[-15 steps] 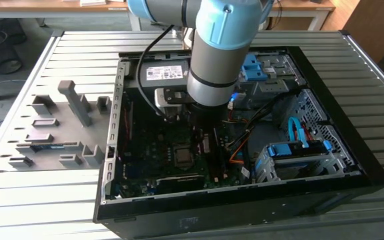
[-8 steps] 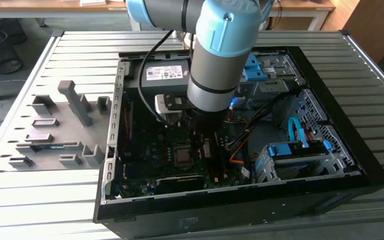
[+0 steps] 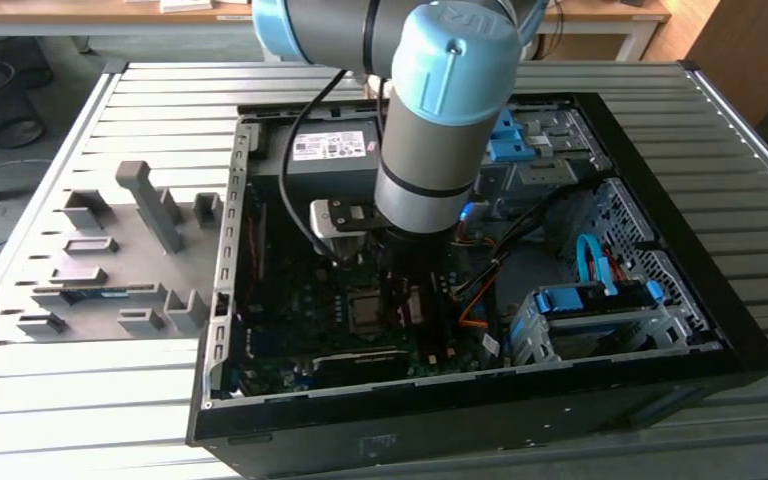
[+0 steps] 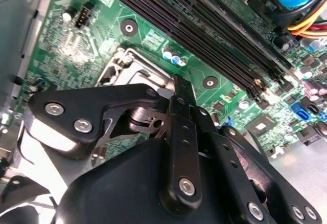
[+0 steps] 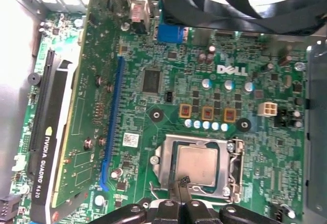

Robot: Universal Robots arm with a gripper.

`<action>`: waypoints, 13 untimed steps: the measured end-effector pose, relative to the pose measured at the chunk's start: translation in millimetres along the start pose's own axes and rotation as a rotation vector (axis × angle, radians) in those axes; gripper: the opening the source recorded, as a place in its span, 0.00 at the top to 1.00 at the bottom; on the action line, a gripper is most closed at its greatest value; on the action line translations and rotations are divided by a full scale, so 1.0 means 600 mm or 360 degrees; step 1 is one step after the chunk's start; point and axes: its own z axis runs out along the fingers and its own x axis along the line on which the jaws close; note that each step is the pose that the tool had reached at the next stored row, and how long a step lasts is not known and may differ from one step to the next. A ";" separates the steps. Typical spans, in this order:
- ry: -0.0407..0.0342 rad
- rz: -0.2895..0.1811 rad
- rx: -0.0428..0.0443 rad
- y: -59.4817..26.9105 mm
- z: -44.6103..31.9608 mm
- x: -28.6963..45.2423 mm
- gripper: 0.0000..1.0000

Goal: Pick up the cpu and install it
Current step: 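Install the first cpu locking lever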

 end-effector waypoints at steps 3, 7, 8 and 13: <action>0.0010 -0.0007 -0.0001 0.000 0.002 0.003 0.90; 0.0015 -0.0011 -0.0001 -0.002 0.002 0.005 0.90; 0.0014 -0.0012 -0.0001 -0.004 0.002 0.005 0.90; 0.0017 -0.0012 -0.0002 -0.008 0.002 0.009 0.90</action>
